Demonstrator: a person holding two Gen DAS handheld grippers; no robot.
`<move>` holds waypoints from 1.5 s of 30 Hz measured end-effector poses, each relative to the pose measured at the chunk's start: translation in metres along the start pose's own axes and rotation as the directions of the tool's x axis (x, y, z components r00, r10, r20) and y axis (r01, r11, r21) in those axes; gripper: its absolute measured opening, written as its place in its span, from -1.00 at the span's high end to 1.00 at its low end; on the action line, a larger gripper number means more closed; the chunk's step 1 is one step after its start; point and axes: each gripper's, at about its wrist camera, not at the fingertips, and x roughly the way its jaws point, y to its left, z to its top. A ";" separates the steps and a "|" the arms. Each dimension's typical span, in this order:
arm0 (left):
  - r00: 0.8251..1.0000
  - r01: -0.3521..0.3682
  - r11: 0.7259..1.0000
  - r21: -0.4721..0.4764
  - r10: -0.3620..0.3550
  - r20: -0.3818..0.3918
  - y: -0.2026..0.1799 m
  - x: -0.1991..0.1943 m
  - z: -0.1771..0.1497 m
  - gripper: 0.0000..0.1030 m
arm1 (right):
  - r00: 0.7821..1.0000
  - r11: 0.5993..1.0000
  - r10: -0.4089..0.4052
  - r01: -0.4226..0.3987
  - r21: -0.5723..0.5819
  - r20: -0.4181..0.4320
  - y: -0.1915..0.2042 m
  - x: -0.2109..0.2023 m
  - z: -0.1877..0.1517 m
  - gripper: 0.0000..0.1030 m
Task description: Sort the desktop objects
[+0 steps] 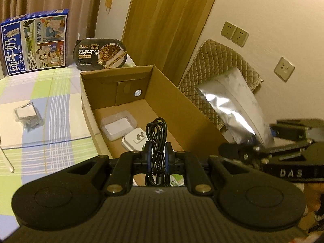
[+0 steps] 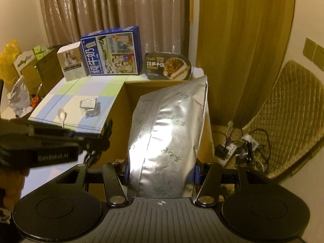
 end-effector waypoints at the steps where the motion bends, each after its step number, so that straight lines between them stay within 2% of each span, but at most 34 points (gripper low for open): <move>1: 1.000 0.002 1.000 -0.002 -0.002 -0.002 0.001 0.004 0.002 0.82 | 1.000 1.000 0.001 -0.001 -0.001 -0.004 -0.002 0.005 0.004 0.02; 10: 1.000 0.008 1.000 -0.020 -0.008 -0.003 0.010 0.029 0.016 0.83 | 0.999 0.999 -0.029 0.028 -0.017 -0.044 -0.016 0.040 0.021 0.01; 11: 1.000 0.001 1.000 -0.017 -0.001 -0.003 0.010 0.031 0.017 0.75 | 0.998 0.999 -0.031 0.030 -0.019 -0.047 -0.016 0.043 0.022 0.01; 12: 1.000 -0.005 1.000 -0.014 0.005 -0.004 0.011 0.033 0.017 0.57 | 0.998 0.999 -0.033 0.032 -0.019 -0.051 -0.017 0.046 0.022 0.01; 13: 1.000 -0.009 1.000 -0.009 0.009 -0.003 0.011 0.034 0.018 0.53 | 0.998 0.999 -0.032 0.032 -0.018 -0.053 -0.018 0.047 0.022 0.01; 17: 1.000 -0.016 1.000 0.007 0.016 0.017 0.016 0.029 0.016 0.54 | 0.997 0.999 -0.035 0.034 -0.020 -0.066 -0.020 0.055 0.021 0.01; 25: 0.999 -0.044 0.999 -0.022 0.045 0.030 0.034 0.020 0.008 0.54 | 0.996 0.999 -0.040 0.038 -0.029 -0.080 -0.019 0.070 0.025 0.01; 35: 0.997 -0.059 0.998 -0.030 0.060 0.052 0.042 0.013 0.006 0.48 | 0.992 0.990 -0.092 0.082 -0.111 -0.086 -0.012 0.089 0.037 0.00; 36: 0.997 -0.059 0.998 -0.032 0.060 0.053 0.043 0.013 0.006 0.48 | 0.992 0.989 -0.092 0.081 -0.122 -0.085 -0.011 0.091 0.039 -0.02; 38: 0.997 -0.059 0.998 -0.036 0.061 0.055 0.044 0.012 0.007 0.46 | 0.993 0.987 -0.094 0.083 -0.138 -0.075 -0.011 0.094 0.041 -0.35; 39: 0.997 -0.059 0.998 -0.038 0.061 0.056 0.045 0.012 0.006 0.44 | 0.993 0.985 -0.106 0.097 -0.143 -0.055 -0.010 0.094 0.041 -0.40; 45: 0.996 -0.065 0.996 -0.053 0.069 0.064 0.049 0.007 0.002 0.24 | 0.993 0.986 -0.117 0.117 -0.118 0.001 -0.008 0.082 0.035 -0.45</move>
